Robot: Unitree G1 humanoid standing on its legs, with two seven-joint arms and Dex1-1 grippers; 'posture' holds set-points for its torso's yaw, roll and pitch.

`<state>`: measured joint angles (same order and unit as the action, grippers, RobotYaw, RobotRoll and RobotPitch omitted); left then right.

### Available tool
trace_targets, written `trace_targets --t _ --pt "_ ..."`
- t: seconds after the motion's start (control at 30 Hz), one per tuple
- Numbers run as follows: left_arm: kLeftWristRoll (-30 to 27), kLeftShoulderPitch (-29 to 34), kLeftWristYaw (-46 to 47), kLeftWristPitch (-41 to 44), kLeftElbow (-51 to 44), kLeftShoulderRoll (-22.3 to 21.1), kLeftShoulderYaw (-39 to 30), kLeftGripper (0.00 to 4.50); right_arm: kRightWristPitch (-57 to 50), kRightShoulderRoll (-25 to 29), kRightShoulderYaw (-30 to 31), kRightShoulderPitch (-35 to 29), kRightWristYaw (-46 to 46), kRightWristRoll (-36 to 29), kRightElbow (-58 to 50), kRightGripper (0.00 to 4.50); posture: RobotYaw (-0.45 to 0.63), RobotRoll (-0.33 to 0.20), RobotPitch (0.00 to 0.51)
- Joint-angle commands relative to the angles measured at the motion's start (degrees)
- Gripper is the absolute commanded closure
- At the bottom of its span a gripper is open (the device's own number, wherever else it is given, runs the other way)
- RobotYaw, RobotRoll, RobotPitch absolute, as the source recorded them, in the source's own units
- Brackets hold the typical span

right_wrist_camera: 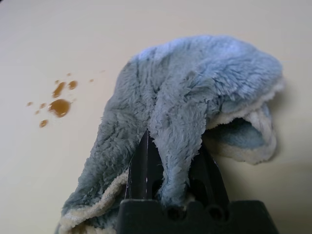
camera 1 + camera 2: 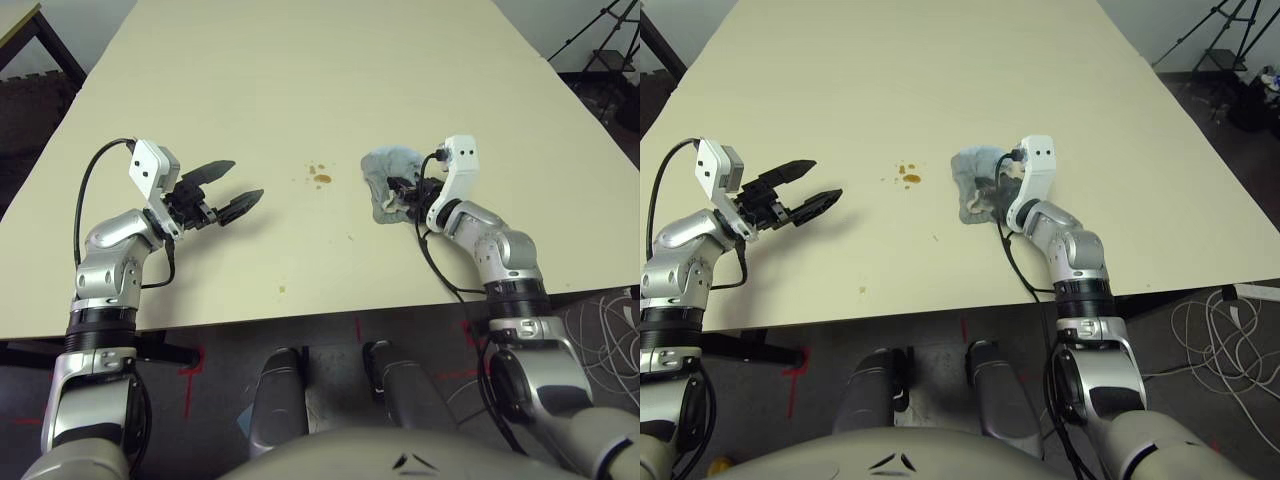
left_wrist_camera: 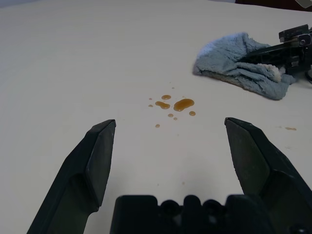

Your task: Wipe the water off the table with a rag.

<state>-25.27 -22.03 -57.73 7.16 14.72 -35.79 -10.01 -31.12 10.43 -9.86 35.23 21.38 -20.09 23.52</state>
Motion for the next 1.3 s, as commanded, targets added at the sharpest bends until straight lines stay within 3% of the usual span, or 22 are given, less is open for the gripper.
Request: trace_targets --t 0.03,0.43,0.77,1.3 --pt "0.8 -0.1 -0.3 0.0 1.2 0.3 0.6 0.00 4.2 3.0 -4.3 2.3 -3.9 0.9 5.5 4.34 0.02 0.000 0.136" --pt "0.8 0.3 -0.4 -0.1 1.5 0.1 0.2 0.00 10.9 3.3 -6.0 6.9 -7.5 0.2 12.0 4.34 0.02 0.000 0.143" --pt "0.0 2.1 -2.1 0.7 0.9 -1.5 -0.4 0.00 9.5 -4.4 -3.3 7.2 -7.9 0.5 11.8 4.35 0.03 0.000 0.147" --pt "-0.9 5.3 -3.3 2.1 -2.2 -3.0 -1.9 0.00 13.2 -15.0 -1.0 14.0 -7.4 3.1 22.8 4.35 0.06 0.000 0.149"
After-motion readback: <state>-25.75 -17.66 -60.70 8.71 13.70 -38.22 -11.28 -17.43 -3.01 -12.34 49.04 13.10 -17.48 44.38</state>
